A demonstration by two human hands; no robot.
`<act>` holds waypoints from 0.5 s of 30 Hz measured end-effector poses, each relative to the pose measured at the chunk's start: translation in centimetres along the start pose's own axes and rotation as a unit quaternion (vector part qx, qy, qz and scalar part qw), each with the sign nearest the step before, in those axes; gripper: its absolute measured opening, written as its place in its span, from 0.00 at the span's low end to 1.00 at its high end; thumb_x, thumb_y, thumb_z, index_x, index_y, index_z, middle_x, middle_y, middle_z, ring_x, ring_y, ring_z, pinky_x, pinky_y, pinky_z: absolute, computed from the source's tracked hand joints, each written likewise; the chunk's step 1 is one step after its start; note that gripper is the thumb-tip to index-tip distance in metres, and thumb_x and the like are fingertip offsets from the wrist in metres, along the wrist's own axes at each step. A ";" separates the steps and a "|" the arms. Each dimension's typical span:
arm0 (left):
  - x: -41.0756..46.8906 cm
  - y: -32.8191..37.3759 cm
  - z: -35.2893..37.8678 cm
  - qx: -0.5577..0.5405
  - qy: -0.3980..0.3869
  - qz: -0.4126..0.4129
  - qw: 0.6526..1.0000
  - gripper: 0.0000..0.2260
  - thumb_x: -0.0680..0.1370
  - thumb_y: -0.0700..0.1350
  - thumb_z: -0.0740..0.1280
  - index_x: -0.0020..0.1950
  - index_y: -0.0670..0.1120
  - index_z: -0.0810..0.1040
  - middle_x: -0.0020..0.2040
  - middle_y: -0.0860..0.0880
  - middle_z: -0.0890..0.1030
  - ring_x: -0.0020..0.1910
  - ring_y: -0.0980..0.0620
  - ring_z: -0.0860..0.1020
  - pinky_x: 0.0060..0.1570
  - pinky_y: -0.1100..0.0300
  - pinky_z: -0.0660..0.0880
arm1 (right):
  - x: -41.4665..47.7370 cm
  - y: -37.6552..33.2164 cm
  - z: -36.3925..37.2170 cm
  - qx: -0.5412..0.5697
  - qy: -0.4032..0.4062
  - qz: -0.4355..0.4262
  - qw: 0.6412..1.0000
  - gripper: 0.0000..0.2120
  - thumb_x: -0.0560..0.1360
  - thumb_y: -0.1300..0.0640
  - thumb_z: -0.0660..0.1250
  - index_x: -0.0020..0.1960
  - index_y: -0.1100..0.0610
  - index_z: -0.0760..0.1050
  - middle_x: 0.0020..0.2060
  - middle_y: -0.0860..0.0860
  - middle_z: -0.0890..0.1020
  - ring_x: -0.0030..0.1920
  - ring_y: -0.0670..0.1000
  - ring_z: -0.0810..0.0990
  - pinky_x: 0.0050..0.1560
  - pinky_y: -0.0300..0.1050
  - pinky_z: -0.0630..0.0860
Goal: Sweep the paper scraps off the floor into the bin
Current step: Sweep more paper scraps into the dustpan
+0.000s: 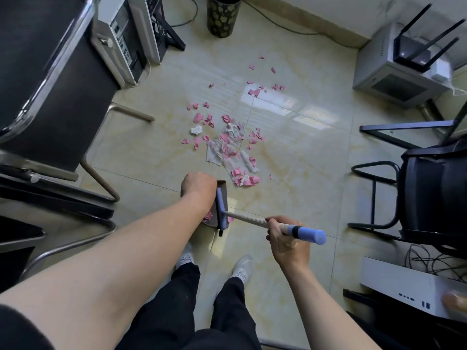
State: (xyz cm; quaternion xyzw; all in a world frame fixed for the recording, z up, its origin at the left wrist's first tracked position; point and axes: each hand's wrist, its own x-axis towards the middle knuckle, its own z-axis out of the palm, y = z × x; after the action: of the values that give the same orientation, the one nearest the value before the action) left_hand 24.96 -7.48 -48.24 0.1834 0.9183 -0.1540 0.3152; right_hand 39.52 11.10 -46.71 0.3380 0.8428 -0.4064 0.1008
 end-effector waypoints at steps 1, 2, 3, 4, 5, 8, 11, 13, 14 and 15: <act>-0.1 0.0 0.0 0.003 0.005 0.002 1.000 0.09 0.77 0.42 0.66 0.56 0.49 0.81 0.52 0.50 0.82 0.51 0.48 0.81 0.46 0.56 0.80 | 0.0 0.1 -0.1 -0.002 0.012 0.007 1.000 0.08 0.77 0.53 0.65 0.43 0.43 0.81 0.33 0.57 0.83 0.39 0.60 0.84 0.42 0.55 0.82; -0.1 -0.1 0.1 0.006 0.012 0.004 1.000 0.10 0.77 0.42 0.65 0.56 0.49 0.81 0.52 0.50 0.82 0.51 0.47 0.81 0.46 0.56 0.80 | 0.0 0.2 -0.1 -0.009 0.024 0.015 1.000 0.08 0.76 0.53 0.64 0.42 0.46 0.80 0.34 0.57 0.82 0.39 0.60 0.84 0.40 0.54 0.81; -0.1 -0.2 0.2 0.006 0.018 0.005 1.000 0.11 0.78 0.41 0.64 0.56 0.49 0.81 0.53 0.50 0.82 0.52 0.47 0.81 0.45 0.56 0.79 | 0.1 0.3 0.0 -0.022 0.034 0.024 0.999 0.07 0.75 0.53 0.64 0.41 0.49 0.80 0.34 0.58 0.82 0.38 0.59 0.83 0.38 0.52 0.80; -0.1 -0.3 0.3 0.005 0.021 0.006 1.000 0.12 0.78 0.40 0.62 0.57 0.48 0.81 0.54 0.49 0.82 0.52 0.47 0.81 0.45 0.57 0.79 | 0.2 0.4 0.1 -0.039 0.044 0.029 0.998 0.08 0.74 0.54 0.63 0.40 0.53 0.79 0.33 0.59 0.80 0.36 0.59 0.81 0.35 0.51 0.77; -0.1 -0.3 0.3 0.003 0.023 0.007 1.000 0.12 0.78 0.39 0.62 0.57 0.48 0.81 0.55 0.49 0.82 0.53 0.47 0.81 0.44 0.56 0.78 | 0.3 0.6 0.2 -0.051 0.053 0.034 0.997 0.09 0.74 0.54 0.63 0.39 0.56 0.78 0.33 0.61 0.78 0.34 0.59 0.77 0.32 0.49 0.73; -0.2 -0.5 0.4 0.003 0.025 0.008 1.000 0.13 0.78 0.38 0.62 0.57 0.48 0.81 0.54 0.49 0.82 0.53 0.47 0.81 0.43 0.56 0.78 | 0.3 0.7 0.8 -0.045 0.068 0.061 0.995 0.11 0.72 0.53 0.61 0.37 0.59 0.76 0.28 0.55 0.69 0.31 0.52 0.66 0.32 0.45 0.65; -0.1 -0.8 0.8 -0.003 0.029 0.003 1.000 0.12 0.78 0.38 0.62 0.57 0.48 0.81 0.54 0.50 0.83 0.52 0.47 0.82 0.44 0.56 0.79 | -0.4 0.7 1.8 -0.053 0.050 0.058 0.996 0.13 0.72 0.54 0.60 0.32 0.61 0.68 0.23 0.47 0.62 0.30 0.52 0.60 0.33 0.45 0.61; 0.1 -1.1 1.0 -0.007 0.034 0.000 0.999 0.13 0.77 0.38 0.62 0.56 0.48 0.81 0.53 0.50 0.83 0.51 0.47 0.82 0.43 0.56 0.79 | -0.9 0.4 2.5 -0.069 0.034 0.039 0.996 0.14 0.70 0.53 0.58 0.33 0.63 0.67 0.25 0.49 0.60 0.31 0.53 0.59 0.33 0.46 0.60; 0.1 -1.2 1.0 -0.006 0.033 -0.001 0.999 0.13 0.77 0.37 0.61 0.56 0.47 0.81 0.53 0.49 0.83 0.51 0.46 0.82 0.42 0.56 0.78 | -1.0 0.2 2.9 -0.081 0.027 0.035 0.996 0.15 0.70 0.52 0.58 0.33 0.64 0.67 0.26 0.51 0.61 0.31 0.53 0.59 0.33 0.46 0.60; 0.2 -1.3 1.0 -0.004 0.032 -0.002 0.999 0.13 0.77 0.37 0.61 0.56 0.47 0.81 0.52 0.49 0.83 0.51 0.46 0.81 0.40 0.56 0.77 | -1.1 0.0 3.2 -0.090 0.018 0.034 0.995 0.16 0.70 0.51 0.58 0.33 0.64 0.68 0.27 0.52 0.61 0.32 0.53 0.59 0.33 0.46 0.60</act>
State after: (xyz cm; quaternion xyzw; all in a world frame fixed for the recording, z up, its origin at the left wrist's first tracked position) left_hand 24.83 -8.99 -48.89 0.1857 0.9289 -0.1452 0.2857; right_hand 40.03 8.14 -48.34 0.3629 0.8659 -0.3189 0.1294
